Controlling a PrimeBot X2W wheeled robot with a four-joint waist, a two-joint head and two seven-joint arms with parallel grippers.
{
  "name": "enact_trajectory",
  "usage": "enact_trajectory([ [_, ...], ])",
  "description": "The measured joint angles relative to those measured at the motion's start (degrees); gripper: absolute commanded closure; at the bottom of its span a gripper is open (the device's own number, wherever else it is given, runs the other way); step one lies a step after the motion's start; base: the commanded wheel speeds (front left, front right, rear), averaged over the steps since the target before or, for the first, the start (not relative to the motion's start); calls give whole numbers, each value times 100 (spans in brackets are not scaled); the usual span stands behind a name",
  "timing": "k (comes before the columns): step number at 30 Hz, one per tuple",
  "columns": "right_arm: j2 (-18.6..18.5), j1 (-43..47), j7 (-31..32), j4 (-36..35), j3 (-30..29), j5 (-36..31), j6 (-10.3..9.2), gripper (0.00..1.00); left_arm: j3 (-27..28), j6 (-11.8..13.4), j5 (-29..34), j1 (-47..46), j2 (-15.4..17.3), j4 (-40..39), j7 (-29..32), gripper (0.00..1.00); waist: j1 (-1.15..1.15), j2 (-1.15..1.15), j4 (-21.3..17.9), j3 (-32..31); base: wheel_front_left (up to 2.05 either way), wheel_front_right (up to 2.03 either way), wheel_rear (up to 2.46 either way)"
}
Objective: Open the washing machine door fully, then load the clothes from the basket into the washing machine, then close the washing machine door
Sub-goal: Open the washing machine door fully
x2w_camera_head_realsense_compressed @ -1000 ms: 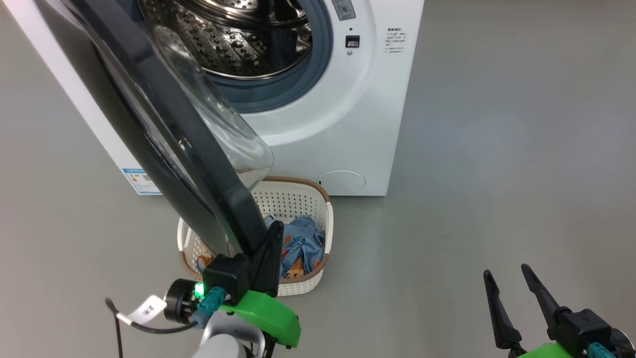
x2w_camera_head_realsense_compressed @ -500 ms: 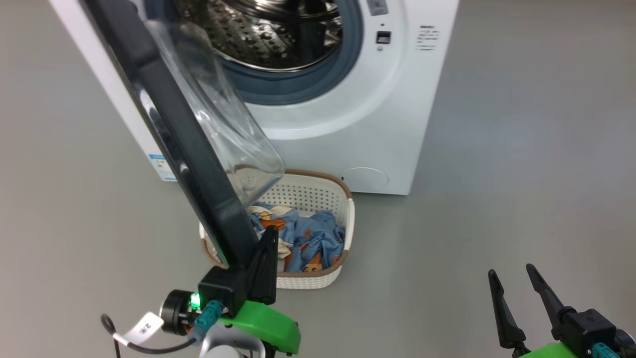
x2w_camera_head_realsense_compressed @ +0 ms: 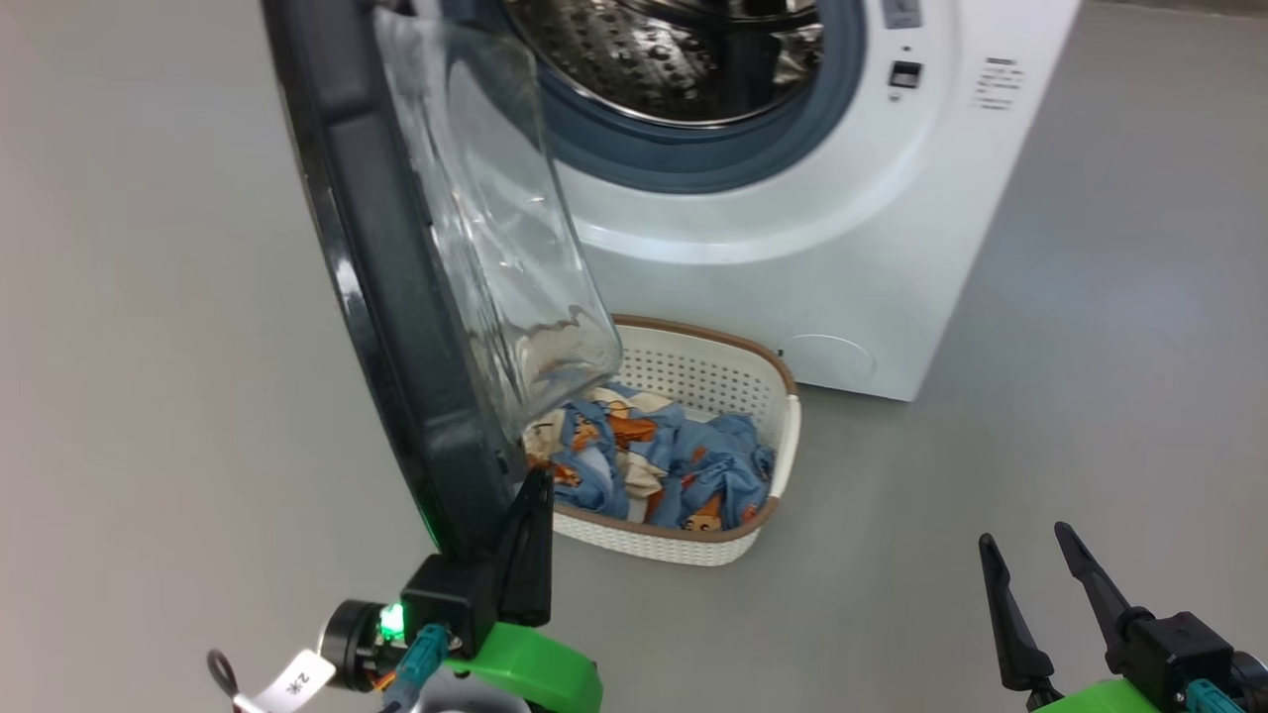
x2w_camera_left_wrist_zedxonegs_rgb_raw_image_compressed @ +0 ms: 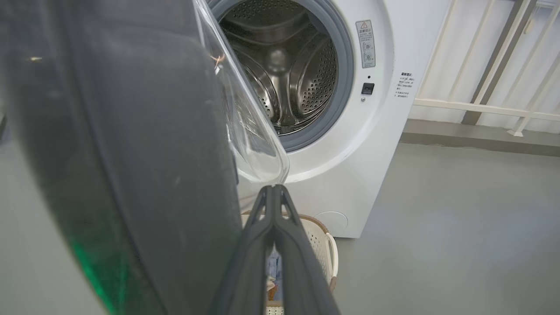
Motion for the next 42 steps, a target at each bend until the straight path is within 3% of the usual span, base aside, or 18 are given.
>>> enact_trajectory([
  [17,-8,-15,0,-4,7,-32,0,0,207,101,-12,211,316,-220,-48,100,0,0,704,23,0,0,0],
  [28,-62,-91,0,-9,62,-32,0,0,648,250,-14,205,648,-227,-86,100,0,0,654,100,0,0,0],
  [42,-125,-146,0,-41,74,-31,0,0,1617,361,-208,56,999,-25,-202,100,0,0,453,316,0,0,0],
])
